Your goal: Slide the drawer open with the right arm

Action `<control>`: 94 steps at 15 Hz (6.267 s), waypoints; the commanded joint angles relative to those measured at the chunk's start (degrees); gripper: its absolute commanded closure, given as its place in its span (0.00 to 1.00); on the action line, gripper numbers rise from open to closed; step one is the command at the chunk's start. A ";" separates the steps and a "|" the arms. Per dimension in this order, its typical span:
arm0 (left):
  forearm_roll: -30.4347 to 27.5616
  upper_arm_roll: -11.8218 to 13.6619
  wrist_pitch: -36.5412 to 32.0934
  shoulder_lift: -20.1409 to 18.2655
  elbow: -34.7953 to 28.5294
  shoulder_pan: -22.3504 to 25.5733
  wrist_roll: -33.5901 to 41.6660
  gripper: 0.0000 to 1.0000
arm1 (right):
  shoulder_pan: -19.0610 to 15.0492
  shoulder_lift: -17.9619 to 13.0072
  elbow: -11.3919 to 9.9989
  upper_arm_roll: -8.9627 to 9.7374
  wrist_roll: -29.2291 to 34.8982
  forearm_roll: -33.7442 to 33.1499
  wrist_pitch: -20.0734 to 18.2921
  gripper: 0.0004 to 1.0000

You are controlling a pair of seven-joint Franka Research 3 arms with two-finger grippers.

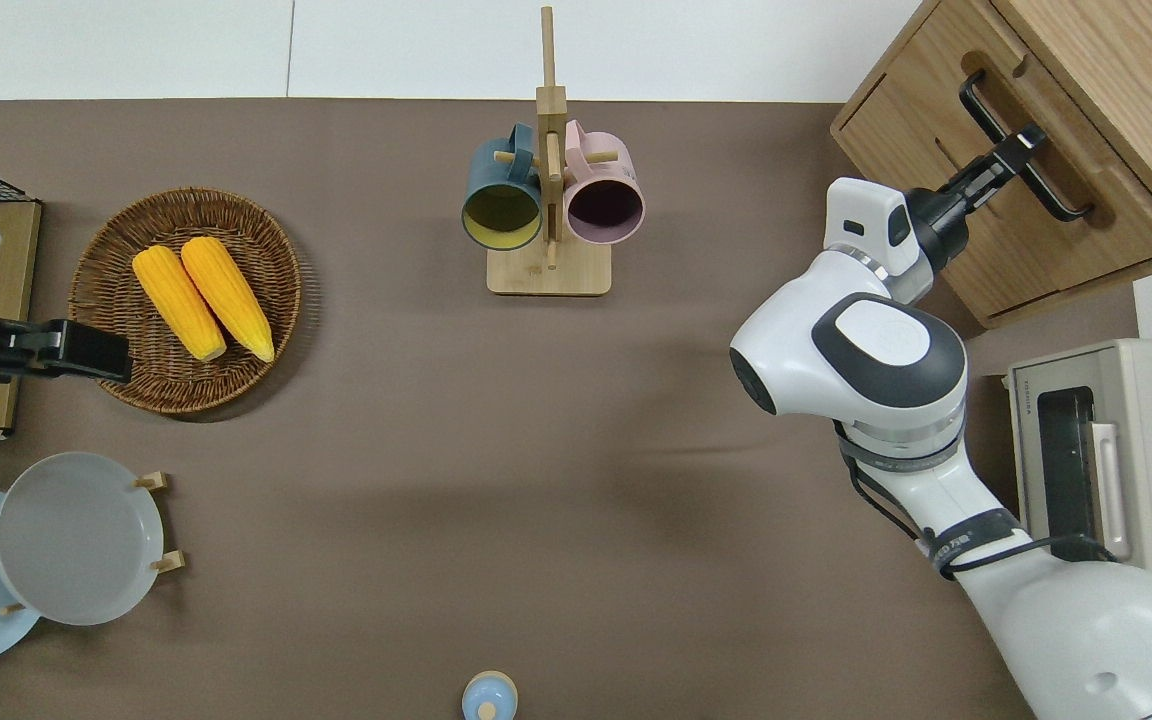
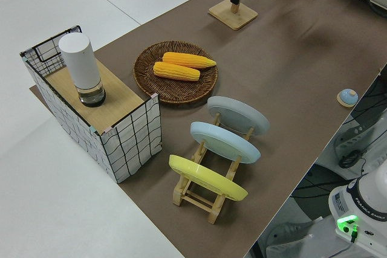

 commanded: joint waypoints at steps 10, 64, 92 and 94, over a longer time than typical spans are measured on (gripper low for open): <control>0.98 -0.40 -1.13 0.65 1.40 0.31 0.56 0.01 | 4.07 -1.05 -0.11 1.11 -0.29 5.17 -3.94 1.00; 0.98 -0.40 -1.13 0.65 1.49 0.31 0.56 0.01 | 28.07 2.47 3.58 -0.29 -5.12 20.38 -24.52 0.02; 0.98 -0.40 -1.13 0.65 1.40 0.31 0.56 0.01 | 14.47 -11.06 25.64 0.41 -8.63 86.27 -23.73 0.02; 0.98 -0.40 -1.13 0.65 1.49 0.31 0.56 0.01 | 10.43 -13.17 25.38 0.41 -9.78 91.89 -23.73 0.02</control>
